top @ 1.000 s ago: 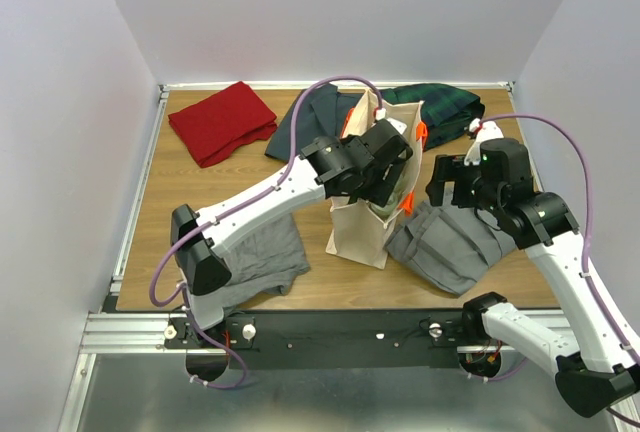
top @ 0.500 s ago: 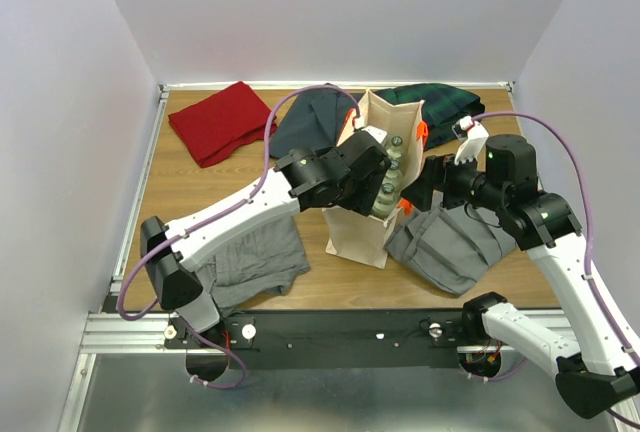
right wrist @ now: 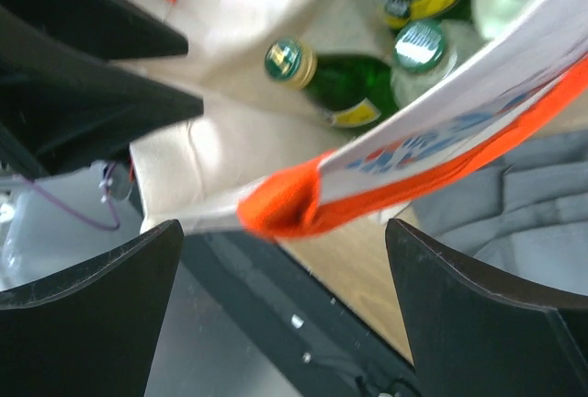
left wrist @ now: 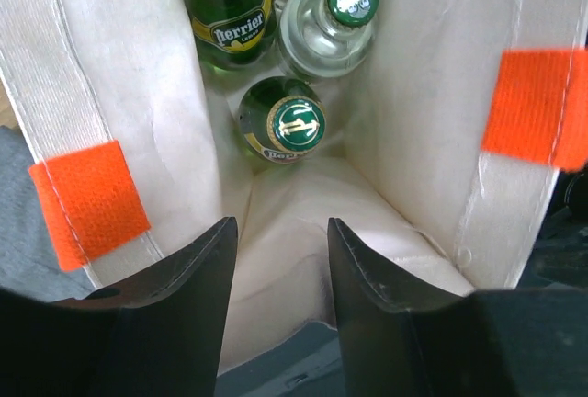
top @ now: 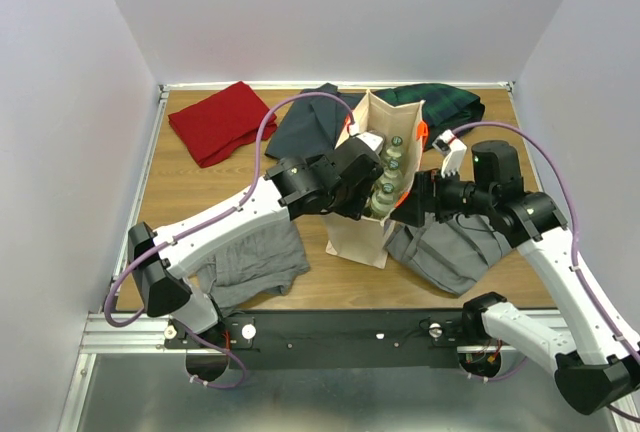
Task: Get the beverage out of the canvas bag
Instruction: Adjust the canvas bag at the center of the board.
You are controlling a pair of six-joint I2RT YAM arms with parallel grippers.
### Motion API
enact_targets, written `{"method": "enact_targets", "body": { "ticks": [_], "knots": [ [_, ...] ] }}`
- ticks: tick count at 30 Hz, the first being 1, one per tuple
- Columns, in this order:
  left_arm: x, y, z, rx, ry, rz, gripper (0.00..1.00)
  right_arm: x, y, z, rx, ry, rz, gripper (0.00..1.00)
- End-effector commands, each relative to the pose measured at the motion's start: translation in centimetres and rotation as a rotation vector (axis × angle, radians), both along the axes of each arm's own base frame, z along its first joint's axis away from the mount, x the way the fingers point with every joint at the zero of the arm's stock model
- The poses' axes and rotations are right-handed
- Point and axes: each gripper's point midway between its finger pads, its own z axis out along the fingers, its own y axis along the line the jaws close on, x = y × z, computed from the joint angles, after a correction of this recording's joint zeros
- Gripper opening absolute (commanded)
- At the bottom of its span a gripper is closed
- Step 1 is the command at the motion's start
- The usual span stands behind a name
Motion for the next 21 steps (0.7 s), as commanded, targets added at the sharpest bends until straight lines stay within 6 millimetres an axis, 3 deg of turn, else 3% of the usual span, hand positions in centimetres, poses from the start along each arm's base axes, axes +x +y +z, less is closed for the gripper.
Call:
{"method": "enact_targets", "body": {
  "ticks": [1,7,9,14,21],
  "knots": [
    [-0.8,0.4,0.5,-0.013,0.004,-0.015,0.52,-3.1,0.0,-0.7,0.012,0.065,0.071,1.0],
    [-1.0,0.4,0.5,-0.015,0.004,-0.019,0.52,-4.6,-0.7,-1.4,-0.004,0.107,0.055,1.0],
    [-1.1,0.3,0.5,-0.021,0.007,-0.023,0.52,-4.3,-1.0,-0.4,-0.011,0.068,0.04,1.0],
    [-2.2,0.1,-0.6,-0.009,0.035,-0.055,0.45,-1.9,-0.3,3.7,0.034,-0.053,0.021,1.0],
    [-3.3,0.2,-0.9,-0.004,0.046,-0.066,0.44,1.5,0.3,3.4,0.028,-0.098,-0.024,1.0]
  ]
}}
